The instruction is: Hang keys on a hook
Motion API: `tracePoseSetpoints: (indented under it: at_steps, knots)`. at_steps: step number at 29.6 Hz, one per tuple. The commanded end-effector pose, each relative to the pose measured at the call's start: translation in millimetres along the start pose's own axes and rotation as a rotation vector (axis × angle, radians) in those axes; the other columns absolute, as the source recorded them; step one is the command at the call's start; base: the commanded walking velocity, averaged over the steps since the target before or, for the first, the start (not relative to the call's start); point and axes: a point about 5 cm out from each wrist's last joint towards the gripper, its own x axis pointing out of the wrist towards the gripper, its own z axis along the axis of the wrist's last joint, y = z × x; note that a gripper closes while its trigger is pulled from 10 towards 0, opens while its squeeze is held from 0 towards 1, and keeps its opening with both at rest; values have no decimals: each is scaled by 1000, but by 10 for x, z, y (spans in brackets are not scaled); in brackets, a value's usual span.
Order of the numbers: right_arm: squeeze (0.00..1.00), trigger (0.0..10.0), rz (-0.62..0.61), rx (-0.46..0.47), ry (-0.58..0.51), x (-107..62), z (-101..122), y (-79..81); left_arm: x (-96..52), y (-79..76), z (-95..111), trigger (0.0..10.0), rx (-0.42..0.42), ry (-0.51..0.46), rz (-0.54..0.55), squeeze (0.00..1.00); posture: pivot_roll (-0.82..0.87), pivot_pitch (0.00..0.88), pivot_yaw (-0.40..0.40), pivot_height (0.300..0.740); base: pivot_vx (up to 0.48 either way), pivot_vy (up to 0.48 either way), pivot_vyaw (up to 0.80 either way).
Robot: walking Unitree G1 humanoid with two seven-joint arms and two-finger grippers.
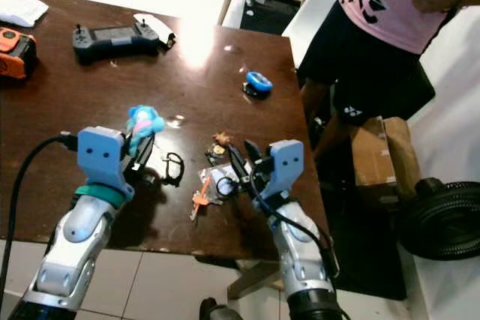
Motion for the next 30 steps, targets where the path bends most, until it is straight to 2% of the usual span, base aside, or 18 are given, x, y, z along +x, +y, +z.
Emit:
tracePoseSetpoints:
  at_steps: [1, 30]
  knots:
    - [0, 10000, -3, -7, 21, -35, -53, -20, -24, -47, -52, 10000, -13, 16, -10, 0, -70, 49, -104, 740, -382, 0, 0]
    - [0, 10000, 34, -34, 52, -20, -107, 17, 5, -76, -51, 10000, 0, 12, -28, 0, -69, 59, -87, 740, -348, 0, 0]
